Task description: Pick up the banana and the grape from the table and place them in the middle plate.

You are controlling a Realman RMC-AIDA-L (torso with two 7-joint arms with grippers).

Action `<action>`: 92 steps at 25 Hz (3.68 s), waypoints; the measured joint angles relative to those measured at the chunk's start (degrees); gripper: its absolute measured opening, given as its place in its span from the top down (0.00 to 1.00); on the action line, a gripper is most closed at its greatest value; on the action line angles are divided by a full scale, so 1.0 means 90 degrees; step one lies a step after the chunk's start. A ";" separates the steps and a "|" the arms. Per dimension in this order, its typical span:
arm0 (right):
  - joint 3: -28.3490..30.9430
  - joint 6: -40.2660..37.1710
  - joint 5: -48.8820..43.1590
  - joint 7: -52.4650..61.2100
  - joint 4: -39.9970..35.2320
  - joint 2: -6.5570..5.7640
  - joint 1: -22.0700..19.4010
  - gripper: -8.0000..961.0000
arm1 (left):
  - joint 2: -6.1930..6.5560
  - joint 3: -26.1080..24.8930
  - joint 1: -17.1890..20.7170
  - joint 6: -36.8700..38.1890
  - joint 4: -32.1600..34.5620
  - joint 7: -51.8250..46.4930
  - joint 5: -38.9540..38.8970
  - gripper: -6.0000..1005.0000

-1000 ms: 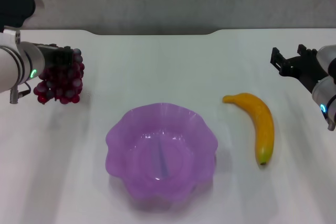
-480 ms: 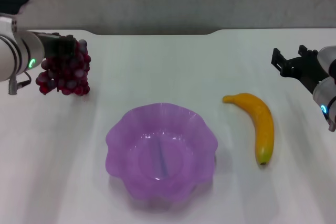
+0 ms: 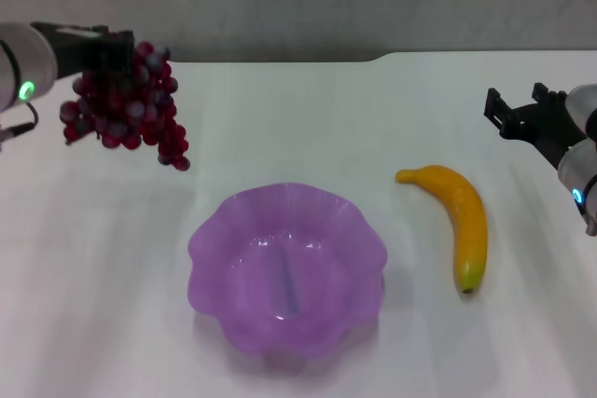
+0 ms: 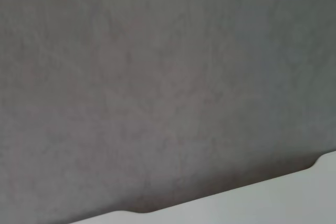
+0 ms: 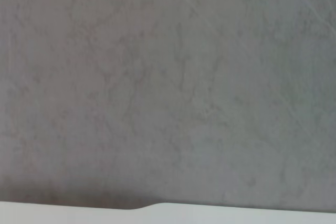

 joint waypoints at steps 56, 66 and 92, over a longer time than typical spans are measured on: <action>0.0107 -0.0112 0.0000 0.0000 0.0015 -0.0019 -0.0107 0.28 | -0.0032 0.2426 0.0419 -0.1436 0.1440 0.0256 0.0371 0.77; 0.0107 -0.0147 0.0000 0.0000 0.0011 -0.0019 -0.0121 0.28 | -0.0042 0.3508 0.0335 -0.1250 0.1174 -0.0623 0.1919 0.45; 0.0107 -0.0147 -0.0001 0.0000 0.0000 -0.0019 -0.0122 0.28 | -0.0042 0.2018 0.0481 0.1860 -0.0155 -0.1825 0.1748 0.12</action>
